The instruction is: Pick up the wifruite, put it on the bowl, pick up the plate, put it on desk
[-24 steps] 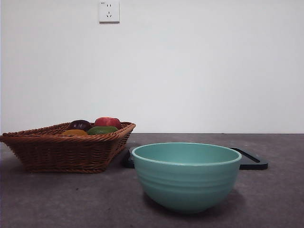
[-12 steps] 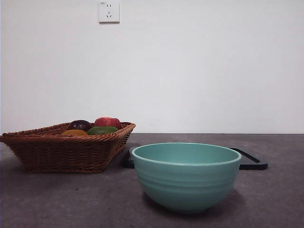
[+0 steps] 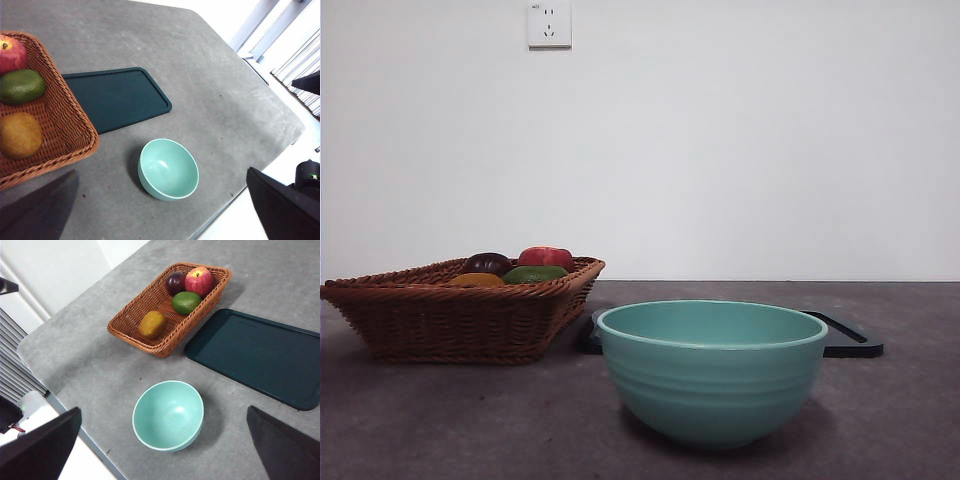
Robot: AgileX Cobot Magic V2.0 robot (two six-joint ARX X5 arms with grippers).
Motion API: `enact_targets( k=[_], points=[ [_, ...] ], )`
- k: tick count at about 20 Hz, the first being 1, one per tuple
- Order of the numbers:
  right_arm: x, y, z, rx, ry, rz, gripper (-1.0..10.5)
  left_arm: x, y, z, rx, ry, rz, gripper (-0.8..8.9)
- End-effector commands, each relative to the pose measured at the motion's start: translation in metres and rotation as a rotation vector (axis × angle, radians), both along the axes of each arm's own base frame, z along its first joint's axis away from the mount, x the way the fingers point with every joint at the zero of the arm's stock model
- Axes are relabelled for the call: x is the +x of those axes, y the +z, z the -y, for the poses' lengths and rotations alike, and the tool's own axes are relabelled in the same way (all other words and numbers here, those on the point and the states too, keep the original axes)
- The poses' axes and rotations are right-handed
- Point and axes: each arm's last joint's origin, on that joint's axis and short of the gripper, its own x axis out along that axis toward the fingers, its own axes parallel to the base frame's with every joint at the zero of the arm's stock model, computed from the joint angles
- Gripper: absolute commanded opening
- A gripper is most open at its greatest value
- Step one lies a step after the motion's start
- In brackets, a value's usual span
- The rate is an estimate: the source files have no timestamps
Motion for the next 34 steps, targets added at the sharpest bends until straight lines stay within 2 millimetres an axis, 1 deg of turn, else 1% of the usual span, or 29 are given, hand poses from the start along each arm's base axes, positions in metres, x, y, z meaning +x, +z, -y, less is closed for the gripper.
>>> enact_targets(
  k=[1, 5, 7, 9, 14, 19, 22, 25, 28, 30, 34],
  points=[
    [-0.001, 0.006, 0.000, -0.001, 0.004, 0.029, 6.1, -0.001, 0.006, 0.000, -0.001, -0.011, 0.029, 5.63],
    [-0.001, 0.006, 0.000, 0.005, 0.015, 0.027, 6.1, 0.000, 0.005, 0.000, -0.002, -0.010, 0.024, 5.62],
    [-0.001, 0.006, 0.000, 0.005, 0.015, 0.027, 6.1, 0.005, 0.004, 0.001, 0.000, -0.007, -0.002, 5.60],
    [-0.001, 0.006, 0.000, 0.005, 0.015, 0.027, 6.1, 0.015, 0.001, 0.003, 0.010, -0.007, -0.044, 5.59],
    [-0.001, 0.006, 0.000, 0.005, 0.015, 0.027, 6.1, 0.052, -0.006, 0.010, 0.077, 0.053, -0.174, 5.58],
    [-0.001, 0.006, 0.000, 0.005, 0.014, 0.028, 6.1, 0.094, 0.001, 0.017, 0.236, 0.195, -0.264, 5.57],
    [-0.001, 0.006, 0.000, 0.006, 0.014, 0.031, 6.1, 0.120, 0.007, 0.027, 0.331, 0.238, -0.288, 5.57],
    [-0.001, 0.006, 0.000, 0.007, 0.014, 0.031, 6.1, 0.147, 0.009, 0.042, 0.413, 0.240, -0.319, 5.57],
    [-0.001, 0.006, 0.000, 0.007, 0.014, 0.031, 6.1, 0.173, 0.000, 0.060, 0.497, 0.235, -0.356, 5.57],
    [-0.001, 0.006, 0.000, 0.008, 0.014, 0.030, 6.1, 0.187, -0.011, 0.074, 0.537, 0.215, -0.381, 5.57],
    [-0.001, 0.006, 0.000, 0.010, 0.012, 0.027, 6.1, 0.214, -0.043, 0.097, 0.653, 0.214, -0.421, 5.57]
  ],
)
